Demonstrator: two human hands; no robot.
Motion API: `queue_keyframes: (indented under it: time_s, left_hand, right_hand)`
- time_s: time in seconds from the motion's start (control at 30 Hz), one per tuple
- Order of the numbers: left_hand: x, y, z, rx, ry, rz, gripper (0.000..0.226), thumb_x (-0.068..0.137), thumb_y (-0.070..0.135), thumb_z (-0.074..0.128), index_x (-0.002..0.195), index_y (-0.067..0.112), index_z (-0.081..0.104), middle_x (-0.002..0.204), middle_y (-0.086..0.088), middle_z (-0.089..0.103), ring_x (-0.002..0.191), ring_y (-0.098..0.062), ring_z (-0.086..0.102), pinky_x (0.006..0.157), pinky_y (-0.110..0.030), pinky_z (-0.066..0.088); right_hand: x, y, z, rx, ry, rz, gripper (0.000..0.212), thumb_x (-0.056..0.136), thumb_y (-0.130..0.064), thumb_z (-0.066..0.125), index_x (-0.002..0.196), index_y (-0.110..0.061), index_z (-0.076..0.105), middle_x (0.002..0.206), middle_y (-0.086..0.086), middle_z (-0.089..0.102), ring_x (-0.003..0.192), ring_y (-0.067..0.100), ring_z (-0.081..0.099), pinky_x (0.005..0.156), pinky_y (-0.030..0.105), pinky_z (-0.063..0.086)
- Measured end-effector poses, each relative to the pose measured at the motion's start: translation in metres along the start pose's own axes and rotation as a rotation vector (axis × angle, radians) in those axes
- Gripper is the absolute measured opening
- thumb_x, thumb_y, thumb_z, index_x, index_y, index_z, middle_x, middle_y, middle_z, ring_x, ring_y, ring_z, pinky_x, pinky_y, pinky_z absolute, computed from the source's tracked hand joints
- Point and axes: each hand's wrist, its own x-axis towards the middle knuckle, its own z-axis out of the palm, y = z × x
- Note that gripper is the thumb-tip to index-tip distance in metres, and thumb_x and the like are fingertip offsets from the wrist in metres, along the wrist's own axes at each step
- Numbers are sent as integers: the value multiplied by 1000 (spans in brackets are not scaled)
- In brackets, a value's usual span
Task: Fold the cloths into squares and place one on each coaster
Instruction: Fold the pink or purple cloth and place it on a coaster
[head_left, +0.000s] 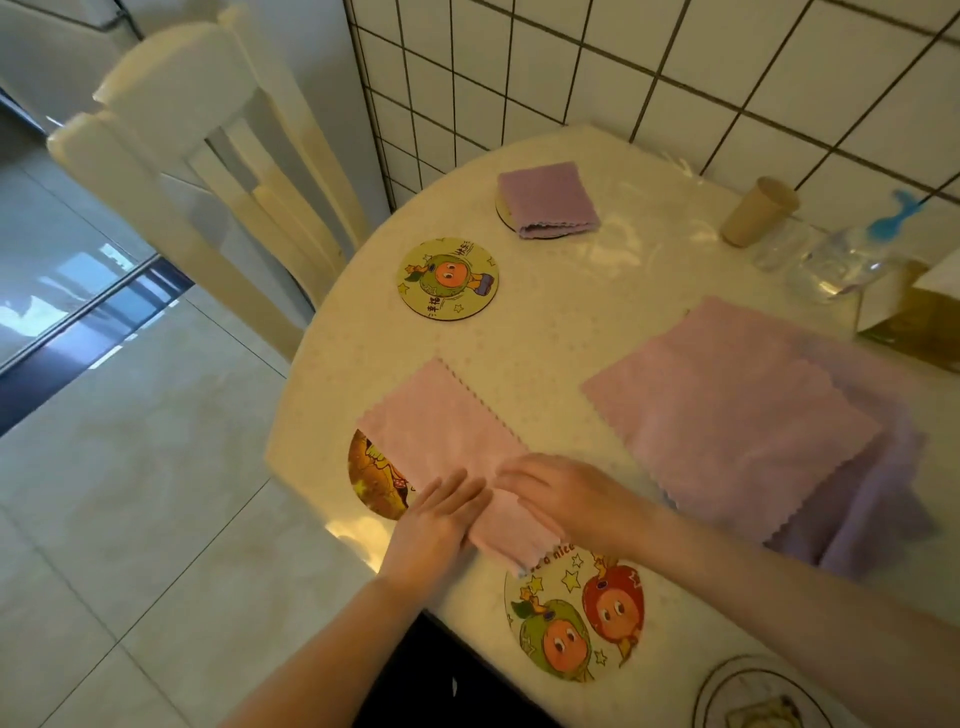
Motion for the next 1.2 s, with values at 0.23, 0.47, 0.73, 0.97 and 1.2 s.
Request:
queue_keyframes:
  time_s: [0.23,0.47,0.73,0.97,1.2]
  left_hand:
    - [-4,-8,-3,-51,9,41,49,89,44,51,129,19,59,134,0,58,126,-21,52,102,-41,46]
    - [-6,-12,-15,-125,82,42,42,90,39,49,120,17,66,121,2,67,116,-16,60,97,-33,50]
    - [9,-28,-49,-884,100,-461,16,94,29,56,92,25,72,69,4,65,61,-6,52,61,-26,39]
    - [38,-55,-70,-1457,168,-909,23,97,27,53,101,6,64,93,-12,70,85,-29,69,64,-37,60]
    - [34,-58,-60,-1548,122,-1115,22,95,20,57,105,1,61,100,-19,68,89,-34,69,70,-45,60]
  right_hand:
    - [36,47,12,-192,-247,-147,85,78,12,56,148,-22,20,156,0,20,142,16,22,112,36,30]
    - [31,64,10,-154,-328,-183,77,86,9,48,149,-21,16,159,-2,11,144,15,15,114,30,20]
    - [55,64,6,473,-238,217,46,87,-29,61,132,-28,51,125,-4,61,111,8,57,95,27,48]
    - [113,54,-1,721,64,543,5,87,-20,63,87,-23,59,80,-12,61,73,3,58,65,21,47]
    - [143,61,12,599,0,732,40,91,-35,55,59,-19,36,56,-4,33,54,11,31,53,31,22]
